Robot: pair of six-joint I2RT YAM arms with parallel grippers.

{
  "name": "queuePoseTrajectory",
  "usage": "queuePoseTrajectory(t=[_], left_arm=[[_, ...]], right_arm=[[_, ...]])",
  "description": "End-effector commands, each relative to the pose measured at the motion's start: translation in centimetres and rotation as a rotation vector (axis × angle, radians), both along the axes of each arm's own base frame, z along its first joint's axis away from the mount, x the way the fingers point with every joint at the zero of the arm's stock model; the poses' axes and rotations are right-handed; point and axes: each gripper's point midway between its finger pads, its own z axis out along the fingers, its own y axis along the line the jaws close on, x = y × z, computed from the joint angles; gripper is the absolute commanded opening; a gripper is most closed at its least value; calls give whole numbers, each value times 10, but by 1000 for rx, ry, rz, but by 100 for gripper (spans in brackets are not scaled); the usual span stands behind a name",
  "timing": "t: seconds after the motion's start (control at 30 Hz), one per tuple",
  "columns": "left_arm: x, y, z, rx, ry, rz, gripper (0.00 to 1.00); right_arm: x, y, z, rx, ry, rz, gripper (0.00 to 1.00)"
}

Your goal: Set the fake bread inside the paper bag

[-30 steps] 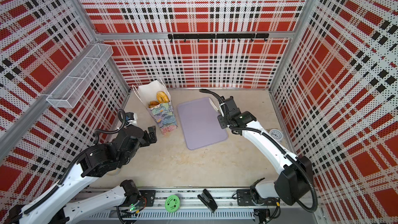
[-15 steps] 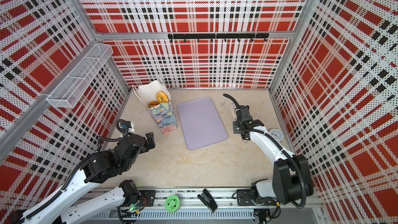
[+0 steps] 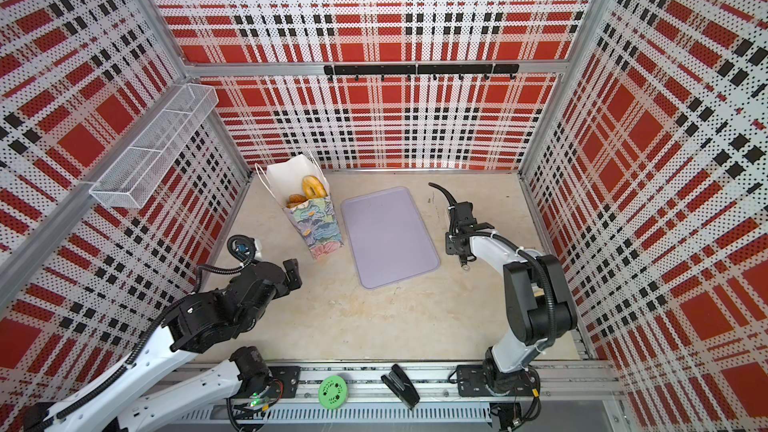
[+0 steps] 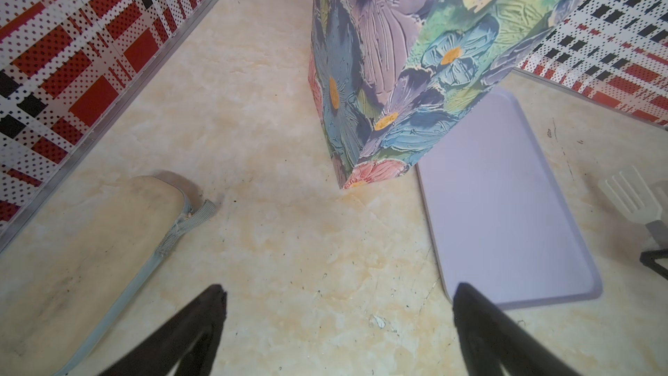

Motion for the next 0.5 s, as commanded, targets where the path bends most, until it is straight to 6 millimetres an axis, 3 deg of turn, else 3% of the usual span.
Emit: queuePoseTrajectory(t=[0.0, 0.23, 0.33, 0.47], left_arm=[[-1, 3, -5, 1, 4, 20, 99], [-1, 3, -10, -5, 13, 23, 99], [-1, 3, -11, -6, 16, 24, 99], [0, 3, -13, -10, 18, 25, 99]], right_arm=[[27, 0, 9, 18, -72, -35, 51], [31, -3, -11, 23, 2, -42, 57], [31, -4, -13, 23, 7, -43, 70], [26, -1, -19, 50, 38, -40, 75]])
